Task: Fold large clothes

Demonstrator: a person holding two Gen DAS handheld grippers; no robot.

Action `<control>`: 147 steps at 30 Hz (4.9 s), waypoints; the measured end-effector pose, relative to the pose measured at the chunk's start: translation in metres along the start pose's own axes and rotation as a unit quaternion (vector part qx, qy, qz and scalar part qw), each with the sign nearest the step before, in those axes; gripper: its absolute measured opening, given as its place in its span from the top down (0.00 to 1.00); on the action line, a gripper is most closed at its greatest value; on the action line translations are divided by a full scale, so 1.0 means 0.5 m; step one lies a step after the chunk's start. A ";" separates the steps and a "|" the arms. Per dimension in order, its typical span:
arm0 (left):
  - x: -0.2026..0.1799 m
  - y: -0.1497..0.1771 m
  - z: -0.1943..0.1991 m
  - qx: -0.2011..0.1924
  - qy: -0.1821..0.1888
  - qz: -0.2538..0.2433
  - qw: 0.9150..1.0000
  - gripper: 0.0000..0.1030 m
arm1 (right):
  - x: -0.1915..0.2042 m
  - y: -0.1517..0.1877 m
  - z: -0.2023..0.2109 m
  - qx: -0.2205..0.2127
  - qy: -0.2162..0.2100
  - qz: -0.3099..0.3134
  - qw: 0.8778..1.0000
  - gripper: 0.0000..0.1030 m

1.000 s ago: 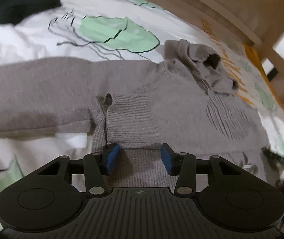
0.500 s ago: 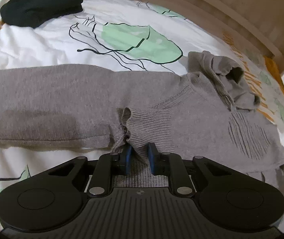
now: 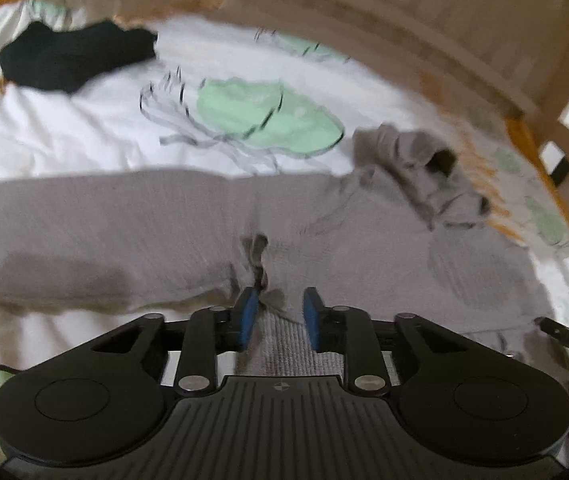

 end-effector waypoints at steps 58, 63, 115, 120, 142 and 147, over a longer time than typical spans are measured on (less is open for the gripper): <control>0.591 -0.003 0.230 -0.184 -0.080 0.309 0.930 0.91 | 0.678 0.084 0.248 -0.161 -0.222 0.354 0.894 0.81; 0.587 -0.003 0.228 -0.184 -0.085 0.302 0.932 0.91 | 0.610 0.007 0.244 -0.112 -0.268 0.198 0.936 0.83; -0.350 -0.078 -0.187 -0.012 0.146 -0.087 0.985 0.93 | 0.103 0.003 0.185 -0.051 -0.200 0.020 0.978 0.45; -0.341 -0.011 -0.240 0.040 0.141 -0.083 0.986 0.83 | 0.065 0.007 0.157 -0.022 -0.167 -0.009 0.986 0.45; -0.180 0.034 -0.097 0.055 0.089 -0.099 0.990 0.20 | 0.068 0.011 0.159 -0.028 -0.128 0.012 0.991 0.41; -0.079 0.002 -0.110 0.029 0.011 -0.057 0.998 0.20 | 0.131 -0.001 0.190 -0.064 -0.139 0.070 0.986 0.34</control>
Point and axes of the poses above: each gripper's, at about its wrist camera, not at the fingertips, and z roughly against the way its jaws point, x to its left, y to its underside, the point moved 4 cm from there along -z, roughly the way its jaws point, and after that the axes turned 14 degrees about y, right-handed, at the moved point
